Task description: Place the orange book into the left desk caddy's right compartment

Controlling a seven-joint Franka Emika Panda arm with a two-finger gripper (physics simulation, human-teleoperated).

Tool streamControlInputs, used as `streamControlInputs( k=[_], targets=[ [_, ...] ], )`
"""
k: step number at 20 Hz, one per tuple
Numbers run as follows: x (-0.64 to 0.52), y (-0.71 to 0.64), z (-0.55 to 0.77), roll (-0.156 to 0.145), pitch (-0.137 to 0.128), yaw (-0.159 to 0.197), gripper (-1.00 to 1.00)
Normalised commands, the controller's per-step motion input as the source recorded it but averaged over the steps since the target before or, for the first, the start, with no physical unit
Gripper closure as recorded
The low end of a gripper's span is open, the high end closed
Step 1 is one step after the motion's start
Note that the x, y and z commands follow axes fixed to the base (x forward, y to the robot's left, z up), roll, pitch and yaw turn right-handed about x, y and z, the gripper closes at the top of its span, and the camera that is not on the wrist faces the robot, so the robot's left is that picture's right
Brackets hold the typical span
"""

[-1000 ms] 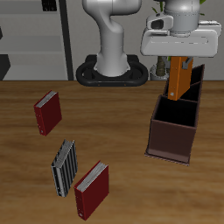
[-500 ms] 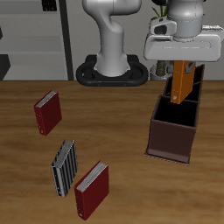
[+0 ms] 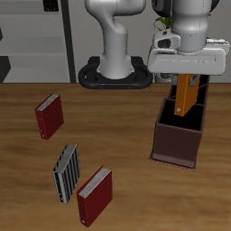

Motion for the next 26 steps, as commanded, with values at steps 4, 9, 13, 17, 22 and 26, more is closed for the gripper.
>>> streamControlInputs(
  k=[4,9,13,17,22,26],
  targets=[
    [0.1,-0.01,-0.22,-0.004,0.032,-0.013,1.0],
    [0.03,0.02,-0.16,0.011,0.023,-0.016,1.0],
    [0.01,0.11,-0.25,0.025,0.032,0.002,1.0],
    [0.03,0.09,-0.23,0.021,0.028,0.014,1.0],
    [0.12,-0.05,-0.25,-0.019,0.027,0.014,1.0],
    [0.14,-0.05,-0.36,-0.028,0.05,0.023,1.0]
  ],
)
